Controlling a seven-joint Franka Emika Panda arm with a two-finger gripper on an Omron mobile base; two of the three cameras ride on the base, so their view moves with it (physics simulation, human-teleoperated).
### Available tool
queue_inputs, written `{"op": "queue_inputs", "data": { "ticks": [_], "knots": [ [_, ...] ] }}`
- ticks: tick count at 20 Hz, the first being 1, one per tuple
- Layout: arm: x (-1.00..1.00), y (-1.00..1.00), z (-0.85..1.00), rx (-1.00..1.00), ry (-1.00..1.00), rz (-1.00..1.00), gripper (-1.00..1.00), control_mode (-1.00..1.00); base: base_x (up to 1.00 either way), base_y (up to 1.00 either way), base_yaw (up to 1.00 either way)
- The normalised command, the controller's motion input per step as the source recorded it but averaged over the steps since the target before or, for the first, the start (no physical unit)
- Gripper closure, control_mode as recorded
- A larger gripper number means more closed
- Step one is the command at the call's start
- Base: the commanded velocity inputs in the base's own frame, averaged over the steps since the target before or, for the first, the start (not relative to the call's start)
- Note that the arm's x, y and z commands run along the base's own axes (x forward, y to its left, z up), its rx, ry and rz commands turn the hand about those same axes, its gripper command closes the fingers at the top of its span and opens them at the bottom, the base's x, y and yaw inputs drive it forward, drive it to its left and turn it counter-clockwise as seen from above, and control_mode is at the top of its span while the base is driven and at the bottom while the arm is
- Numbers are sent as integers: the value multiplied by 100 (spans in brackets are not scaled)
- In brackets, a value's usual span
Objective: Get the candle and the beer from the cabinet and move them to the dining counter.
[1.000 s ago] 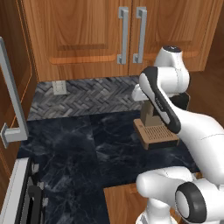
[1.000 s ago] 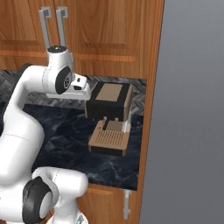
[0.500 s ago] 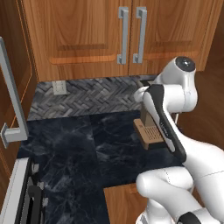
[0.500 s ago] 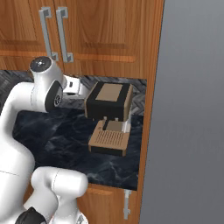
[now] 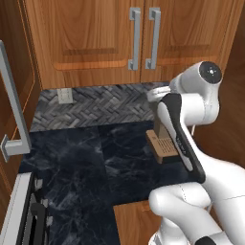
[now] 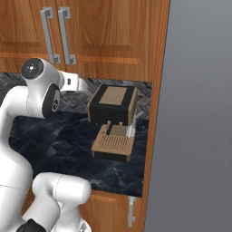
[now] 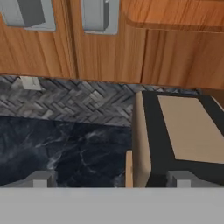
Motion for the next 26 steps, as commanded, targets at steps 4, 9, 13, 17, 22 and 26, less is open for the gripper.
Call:
{"op": "queue_inputs", "data": {
  "ticks": [4,9,13,17,22,26],
  "knots": [
    [1,2,61,0,-5,0,-100,-100,0,0,0],
    [6,12,53,-4,0,-1,-100,-100,0,0,0],
    [10,9,47,-8,0,0,-100,-100,0,0,0],
    [12,1,42,-4,-1,0,-100,-100,0,0,0],
    [17,2,39,0,0,0,-100,-100,0,0,0],
    [14,3,30,0,-2,0,-100,-100,0,0,0]
  ]
}}
